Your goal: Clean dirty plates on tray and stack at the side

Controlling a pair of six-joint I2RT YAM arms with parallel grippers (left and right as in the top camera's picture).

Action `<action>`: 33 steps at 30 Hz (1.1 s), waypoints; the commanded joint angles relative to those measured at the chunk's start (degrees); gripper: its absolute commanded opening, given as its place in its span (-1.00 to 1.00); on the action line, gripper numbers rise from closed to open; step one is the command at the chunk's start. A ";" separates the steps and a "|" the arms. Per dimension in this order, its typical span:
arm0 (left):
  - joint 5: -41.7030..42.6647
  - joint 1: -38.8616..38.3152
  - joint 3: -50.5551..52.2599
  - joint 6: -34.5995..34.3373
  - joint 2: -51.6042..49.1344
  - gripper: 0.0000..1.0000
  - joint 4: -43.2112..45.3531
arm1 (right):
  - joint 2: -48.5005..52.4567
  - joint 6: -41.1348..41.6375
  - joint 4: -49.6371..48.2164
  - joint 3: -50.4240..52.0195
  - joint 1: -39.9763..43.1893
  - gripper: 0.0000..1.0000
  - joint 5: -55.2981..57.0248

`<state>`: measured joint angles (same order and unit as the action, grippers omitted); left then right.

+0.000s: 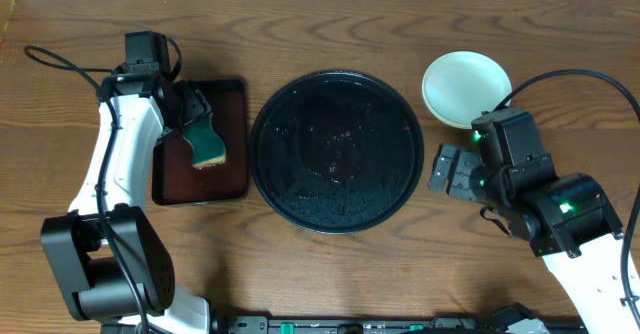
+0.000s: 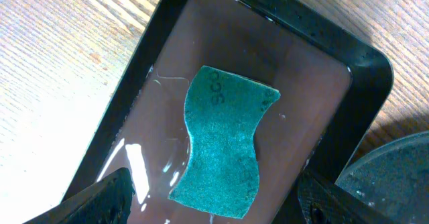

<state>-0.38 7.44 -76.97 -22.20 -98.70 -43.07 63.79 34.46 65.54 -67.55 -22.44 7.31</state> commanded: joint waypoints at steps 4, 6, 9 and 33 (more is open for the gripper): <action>-0.72 0.15 -1.20 0.55 -0.04 0.59 0.00 | -0.22 -2.40 2.01 -0.15 -0.26 0.99 1.07; -0.72 0.15 -1.20 0.55 -0.04 0.59 0.00 | -0.70 -2.38 1.95 -0.15 -0.24 0.98 2.01; -0.72 0.15 -1.20 0.55 -0.04 0.59 0.00 | -1.99 -2.43 1.92 -0.15 -0.15 0.98 3.67; -0.72 0.15 -1.20 0.55 -0.04 0.60 0.00 | -46.62 -23.34 -47.60 45.97 22.03 0.99 -13.16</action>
<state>-0.38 7.44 -76.97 -22.20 -98.70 -43.07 22.09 12.97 21.89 -26.59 -0.86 -4.51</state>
